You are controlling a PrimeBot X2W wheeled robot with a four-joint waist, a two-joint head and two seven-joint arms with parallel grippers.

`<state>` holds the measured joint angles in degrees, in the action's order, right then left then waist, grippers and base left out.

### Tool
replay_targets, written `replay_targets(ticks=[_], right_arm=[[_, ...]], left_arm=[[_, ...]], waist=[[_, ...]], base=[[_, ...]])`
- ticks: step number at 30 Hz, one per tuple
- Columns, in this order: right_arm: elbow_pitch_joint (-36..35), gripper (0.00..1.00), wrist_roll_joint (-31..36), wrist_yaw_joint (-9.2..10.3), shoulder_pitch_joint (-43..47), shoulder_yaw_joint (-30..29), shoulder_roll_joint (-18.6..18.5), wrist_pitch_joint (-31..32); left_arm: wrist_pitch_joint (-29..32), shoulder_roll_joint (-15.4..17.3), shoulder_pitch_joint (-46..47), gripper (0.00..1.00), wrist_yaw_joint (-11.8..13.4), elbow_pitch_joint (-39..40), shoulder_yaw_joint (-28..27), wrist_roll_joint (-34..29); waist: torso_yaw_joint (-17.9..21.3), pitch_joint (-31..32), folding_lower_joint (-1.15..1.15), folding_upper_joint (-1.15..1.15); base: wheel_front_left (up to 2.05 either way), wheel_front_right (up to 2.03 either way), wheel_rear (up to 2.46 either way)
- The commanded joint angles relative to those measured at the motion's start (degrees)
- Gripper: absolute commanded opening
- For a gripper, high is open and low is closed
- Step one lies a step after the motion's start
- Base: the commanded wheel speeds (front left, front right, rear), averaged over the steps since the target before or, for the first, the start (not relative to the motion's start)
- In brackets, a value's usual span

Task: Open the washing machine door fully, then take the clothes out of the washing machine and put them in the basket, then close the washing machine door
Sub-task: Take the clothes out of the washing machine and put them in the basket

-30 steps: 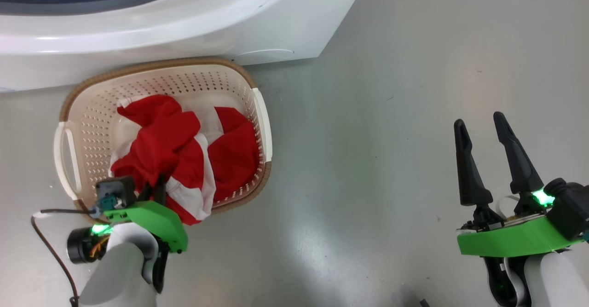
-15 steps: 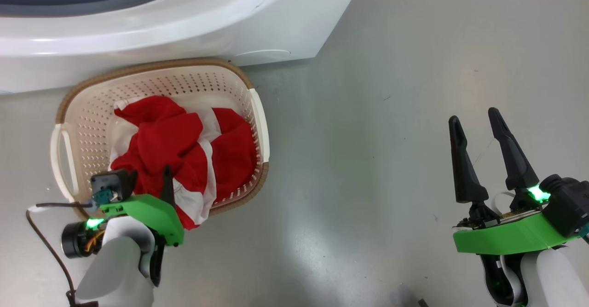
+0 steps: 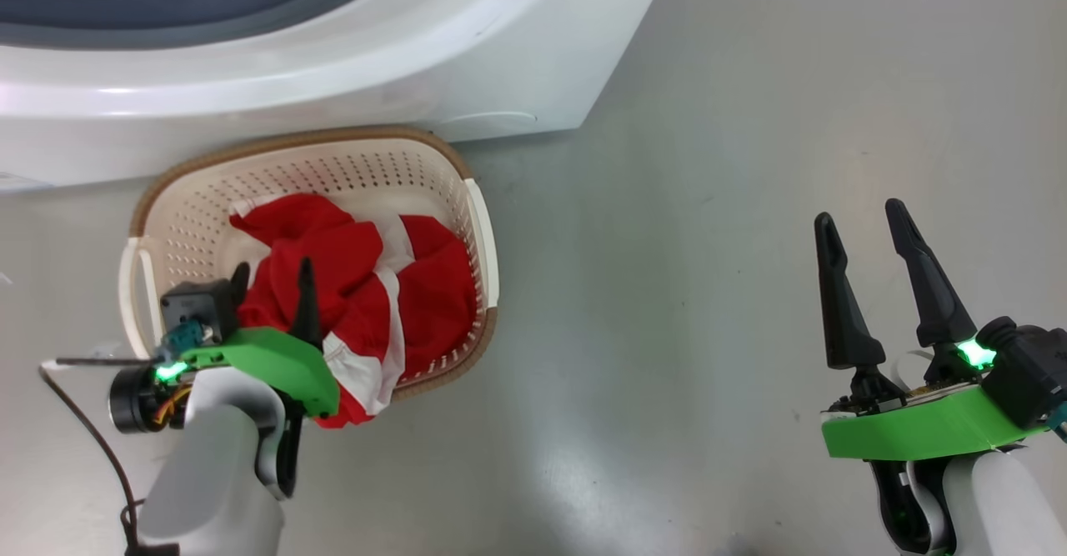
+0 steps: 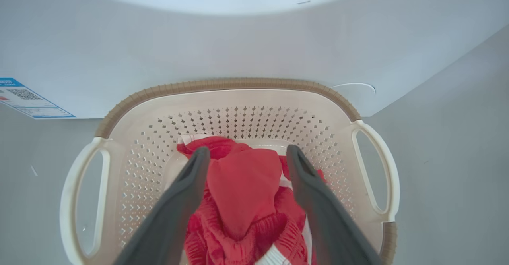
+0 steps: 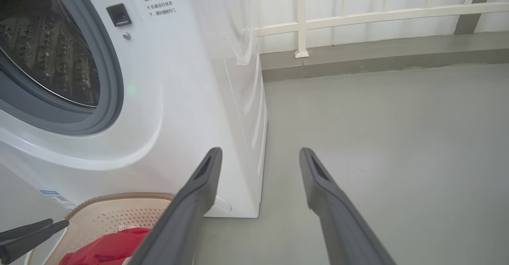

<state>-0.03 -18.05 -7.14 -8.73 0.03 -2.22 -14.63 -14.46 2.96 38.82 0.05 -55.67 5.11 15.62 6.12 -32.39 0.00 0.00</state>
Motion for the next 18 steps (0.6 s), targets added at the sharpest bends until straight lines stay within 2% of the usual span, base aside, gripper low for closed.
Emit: replay_targets(ticks=[1, 12, 18], right_arm=[[-1.00, 1.00, 0.05, -0.35, 0.41, 0.84, -0.65, -0.37], [0.02, 1.00, 0.87, -0.35, 1.35, 0.73, -0.65, -0.37], [0.43, 1.00, 1.57, -0.35, 1.72, 0.66, -0.65, -0.37]], left_arm=[[-0.53, 1.41, -3.24, 1.00, 0.43, 2.97, -1.58, -0.52], [-0.53, 0.20, -11.84, 1.00, 1.32, 22.62, -3.05, -2.21], [-0.53, 0.01, -15.12, 1.00, 1.13, 27.76, -3.25, -2.27]], waist=[[-0.46, 0.95, 0.00, 0.00], [-1.72, 5.09, 0.00, 0.00], [-1.98, 7.42, 0.00, 0.00]], base=[[0.00, 0.00, 0.00], [0.00, 0.00, 0.00], [0.00, 0.00, 0.00]])
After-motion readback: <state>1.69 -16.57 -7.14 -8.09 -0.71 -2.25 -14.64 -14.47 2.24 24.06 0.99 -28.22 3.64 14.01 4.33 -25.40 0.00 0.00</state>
